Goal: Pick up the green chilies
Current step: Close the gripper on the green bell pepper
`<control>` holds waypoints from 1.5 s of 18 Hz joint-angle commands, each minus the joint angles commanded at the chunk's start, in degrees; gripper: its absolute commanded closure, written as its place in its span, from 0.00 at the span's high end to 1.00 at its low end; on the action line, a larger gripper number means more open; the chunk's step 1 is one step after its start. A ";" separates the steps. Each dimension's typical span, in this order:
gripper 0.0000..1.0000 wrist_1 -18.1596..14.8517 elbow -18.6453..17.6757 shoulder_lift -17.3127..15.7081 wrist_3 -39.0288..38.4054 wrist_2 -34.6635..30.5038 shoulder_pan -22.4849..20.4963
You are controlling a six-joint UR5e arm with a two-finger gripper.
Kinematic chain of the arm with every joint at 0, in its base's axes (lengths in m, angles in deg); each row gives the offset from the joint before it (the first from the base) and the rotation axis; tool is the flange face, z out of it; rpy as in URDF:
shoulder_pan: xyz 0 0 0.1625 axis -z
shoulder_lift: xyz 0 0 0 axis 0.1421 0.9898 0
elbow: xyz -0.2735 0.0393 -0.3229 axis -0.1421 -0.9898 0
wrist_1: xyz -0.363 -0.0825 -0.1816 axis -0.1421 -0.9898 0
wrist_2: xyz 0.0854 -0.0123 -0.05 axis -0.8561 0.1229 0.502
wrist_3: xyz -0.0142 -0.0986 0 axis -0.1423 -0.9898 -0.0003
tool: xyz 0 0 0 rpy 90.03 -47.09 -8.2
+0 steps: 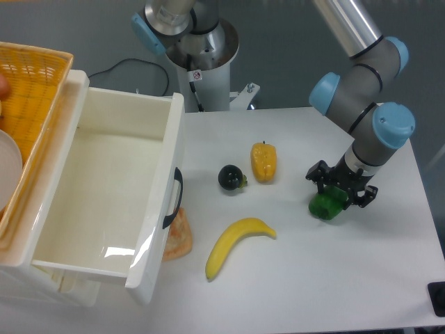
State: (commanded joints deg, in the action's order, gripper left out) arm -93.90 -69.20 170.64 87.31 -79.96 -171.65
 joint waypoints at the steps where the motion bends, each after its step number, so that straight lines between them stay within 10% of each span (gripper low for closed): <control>1: 0.94 0.00 0.00 -0.09 0.00 0.09 -0.09; 27: 1.00 -0.18 -0.09 0.35 -0.79 2.55 -0.18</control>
State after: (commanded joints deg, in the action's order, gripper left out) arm -94.08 -69.28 171.00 86.52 -77.41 -171.82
